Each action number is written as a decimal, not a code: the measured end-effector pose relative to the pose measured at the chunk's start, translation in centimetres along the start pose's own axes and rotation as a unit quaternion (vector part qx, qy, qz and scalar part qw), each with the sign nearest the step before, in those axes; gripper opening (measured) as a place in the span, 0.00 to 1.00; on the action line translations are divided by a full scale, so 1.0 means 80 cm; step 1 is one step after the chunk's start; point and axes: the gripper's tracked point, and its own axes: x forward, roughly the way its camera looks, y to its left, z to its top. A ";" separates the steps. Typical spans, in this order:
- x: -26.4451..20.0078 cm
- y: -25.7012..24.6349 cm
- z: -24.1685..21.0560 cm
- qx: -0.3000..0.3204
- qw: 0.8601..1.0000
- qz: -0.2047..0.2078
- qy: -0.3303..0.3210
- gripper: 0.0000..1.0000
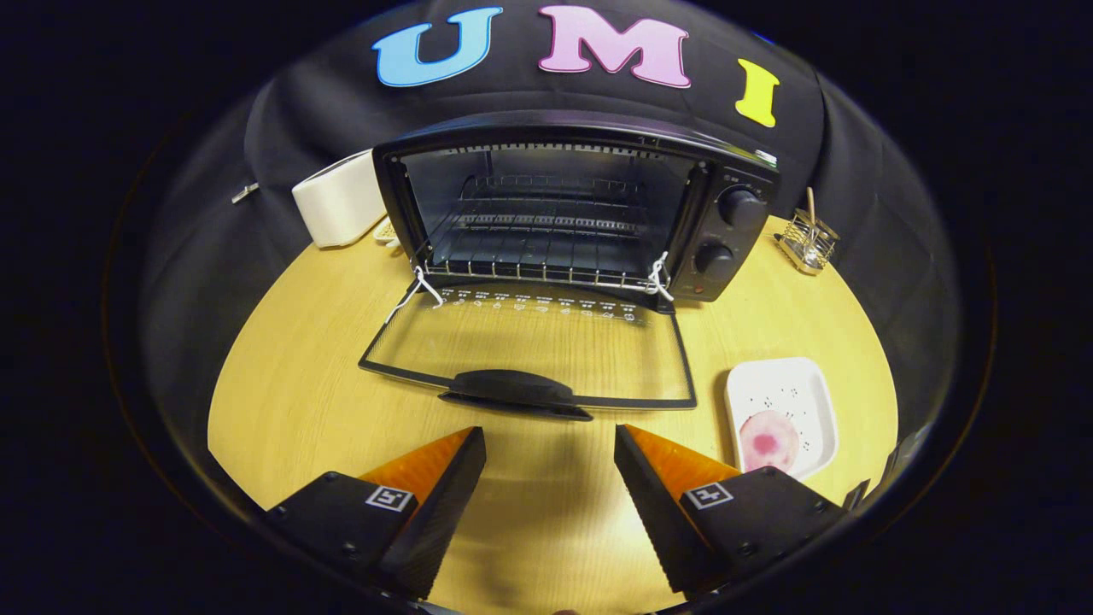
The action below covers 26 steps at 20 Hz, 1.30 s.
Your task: Open the toaster oven, put the food inside, and close the toaster oven door.
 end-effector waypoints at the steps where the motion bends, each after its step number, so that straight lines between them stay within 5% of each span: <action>1: -0.007 -0.011 0.006 -0.003 1.000 0.001 -0.006 0.99; 13: -0.071 -0.212 0.022 0.018 0.999 0.037 0.030 0.99; 21: -0.042 -0.334 -0.021 0.076 0.991 0.012 0.108 0.99; 26: -0.004 -0.377 -0.050 0.060 0.987 -0.009 0.146 0.99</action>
